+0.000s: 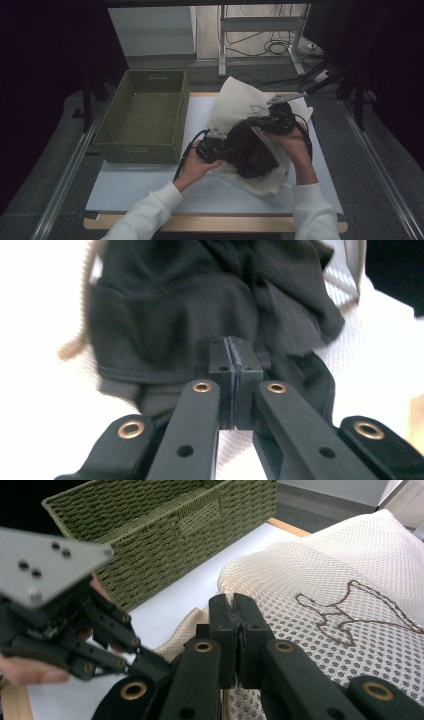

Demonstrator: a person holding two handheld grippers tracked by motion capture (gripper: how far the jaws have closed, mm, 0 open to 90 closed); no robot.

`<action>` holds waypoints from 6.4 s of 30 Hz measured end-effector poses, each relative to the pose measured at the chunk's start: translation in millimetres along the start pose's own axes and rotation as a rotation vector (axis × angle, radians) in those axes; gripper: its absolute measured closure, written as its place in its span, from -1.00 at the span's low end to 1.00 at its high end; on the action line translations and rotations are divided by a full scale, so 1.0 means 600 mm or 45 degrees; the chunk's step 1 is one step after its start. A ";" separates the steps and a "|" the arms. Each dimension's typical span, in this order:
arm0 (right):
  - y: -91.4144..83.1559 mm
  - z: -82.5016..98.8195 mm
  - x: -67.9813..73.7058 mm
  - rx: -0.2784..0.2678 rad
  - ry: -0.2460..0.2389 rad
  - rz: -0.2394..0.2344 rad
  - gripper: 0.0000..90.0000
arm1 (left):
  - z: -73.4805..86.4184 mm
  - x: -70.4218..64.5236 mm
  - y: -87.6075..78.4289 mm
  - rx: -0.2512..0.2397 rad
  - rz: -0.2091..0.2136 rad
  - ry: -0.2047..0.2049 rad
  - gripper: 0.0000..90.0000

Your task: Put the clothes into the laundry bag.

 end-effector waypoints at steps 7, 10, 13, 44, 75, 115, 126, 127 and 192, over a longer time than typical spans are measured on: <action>0.001 0.001 0.001 0.006 -0.001 0.000 0.96 | 0.010 0.008 0.044 0.081 -0.052 0.030 1.00; 0.000 0.000 0.002 0.005 -0.003 -0.002 0.96 | 0.015 0.011 0.065 0.117 -0.080 0.051 1.00; -0.003 0.000 0.002 0.001 -0.002 -0.001 0.96 | 0.018 0.017 0.080 0.128 -0.097 0.053 1.00; -0.007 -0.003 0.001 -0.014 0.005 -0.009 0.96 | -0.030 0.005 0.031 -0.018 -0.077 0.070 1.00; -0.009 -0.002 0.005 -0.011 0.001 -0.014 0.96 | 0.000 0.001 0.154 0.262 -0.129 0.214 1.00; -0.008 -0.002 -0.004 -0.022 0.025 -0.018 0.96 | -0.003 -0.026 0.131 0.200 -0.040 0.195 1.00; -0.010 -0.002 -0.003 -0.024 0.019 -0.013 0.96 | 0.011 0.028 0.153 0.264 -0.201 0.148 1.00; -0.010 -0.002 -0.002 -0.023 0.018 -0.012 0.96 | 0.010 0.029 0.154 0.265 -0.210 0.146 1.00; 0.005 0.007 -0.018 0.006 0.049 -0.005 0.94 | 0.076 0.111 -0.043 0.185 -0.557 0.077 0.07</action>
Point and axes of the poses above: each handheld gripper's, and its own axes: y roughly forward along the jaws, z roughly out of its underside, x roughly to its left, the point moved 9 cm from there along y, roughly forward along the jaws, and after that the axes turned 14 degrees about y, right-handed, at the moved point
